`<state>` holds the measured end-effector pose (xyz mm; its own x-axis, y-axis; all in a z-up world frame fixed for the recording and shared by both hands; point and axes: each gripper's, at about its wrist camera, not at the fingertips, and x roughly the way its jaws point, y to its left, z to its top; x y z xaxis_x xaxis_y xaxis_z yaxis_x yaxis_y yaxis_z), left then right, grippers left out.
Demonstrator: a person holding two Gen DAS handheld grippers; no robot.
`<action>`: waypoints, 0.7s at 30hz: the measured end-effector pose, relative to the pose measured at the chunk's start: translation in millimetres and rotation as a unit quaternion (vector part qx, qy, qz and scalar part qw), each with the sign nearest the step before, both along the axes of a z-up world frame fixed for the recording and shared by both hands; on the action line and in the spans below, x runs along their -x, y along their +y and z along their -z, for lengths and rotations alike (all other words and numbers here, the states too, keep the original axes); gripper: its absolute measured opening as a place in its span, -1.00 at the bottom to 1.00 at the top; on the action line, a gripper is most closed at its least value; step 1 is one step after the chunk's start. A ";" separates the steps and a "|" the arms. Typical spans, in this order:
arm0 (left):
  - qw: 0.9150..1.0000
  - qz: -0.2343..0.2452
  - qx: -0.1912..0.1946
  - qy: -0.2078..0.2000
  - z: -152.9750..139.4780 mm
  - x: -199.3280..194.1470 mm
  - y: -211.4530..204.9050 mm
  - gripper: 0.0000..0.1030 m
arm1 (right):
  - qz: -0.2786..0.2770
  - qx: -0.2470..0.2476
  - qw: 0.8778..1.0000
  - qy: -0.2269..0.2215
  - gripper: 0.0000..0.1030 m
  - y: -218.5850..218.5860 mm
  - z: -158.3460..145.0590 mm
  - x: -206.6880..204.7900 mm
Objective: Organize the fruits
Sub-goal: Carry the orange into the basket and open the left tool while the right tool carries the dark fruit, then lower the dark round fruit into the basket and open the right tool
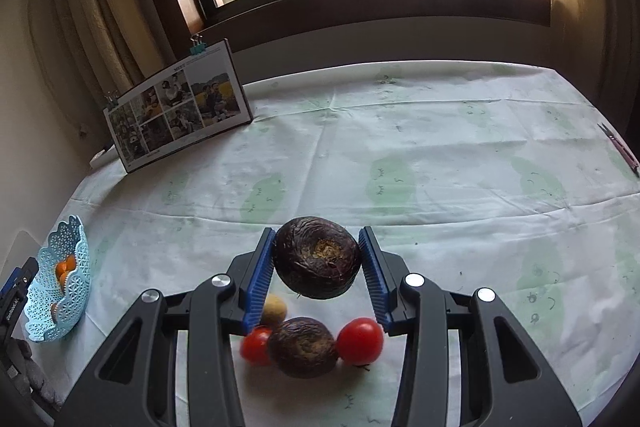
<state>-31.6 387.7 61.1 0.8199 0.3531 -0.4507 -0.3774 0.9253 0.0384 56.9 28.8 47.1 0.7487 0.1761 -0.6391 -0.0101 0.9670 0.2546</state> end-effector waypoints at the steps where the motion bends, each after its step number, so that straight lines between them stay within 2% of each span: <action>1: 1.000 -0.001 0.002 0.000 -0.1 0.3 2.4 0.39 | -0.005 -0.001 1.000 -0.001 -0.17 4.7 -1.4 1.1; 3: 1.000 -0.005 0.004 0.001 0.6 2.2 7.0 0.47 | -0.018 -0.005 1.000 -0.003 -0.17 16.1 -5.1 3.1; 8: 1.000 -0.025 0.000 -0.010 0.3 7.1 18.8 0.88 | -0.057 -0.013 0.998 -0.012 -0.17 51.1 -16.8 7.3; 14: 0.999 -0.042 -0.001 -0.016 0.7 13.5 34.3 0.91 | -0.127 -0.019 0.992 -0.018 -0.17 109.6 -28.2 11.2; 21: 0.998 -0.058 0.009 -0.013 5.6 20.6 53.7 0.92 | -0.220 -0.030 0.975 -0.009 -0.17 187.1 -31.8 17.4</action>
<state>-52.2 441.4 55.5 0.7862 0.4377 -0.4362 -0.4819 0.8762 0.0105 39.5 216.0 78.9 0.6034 0.5196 -0.6049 -0.4263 0.8513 0.3061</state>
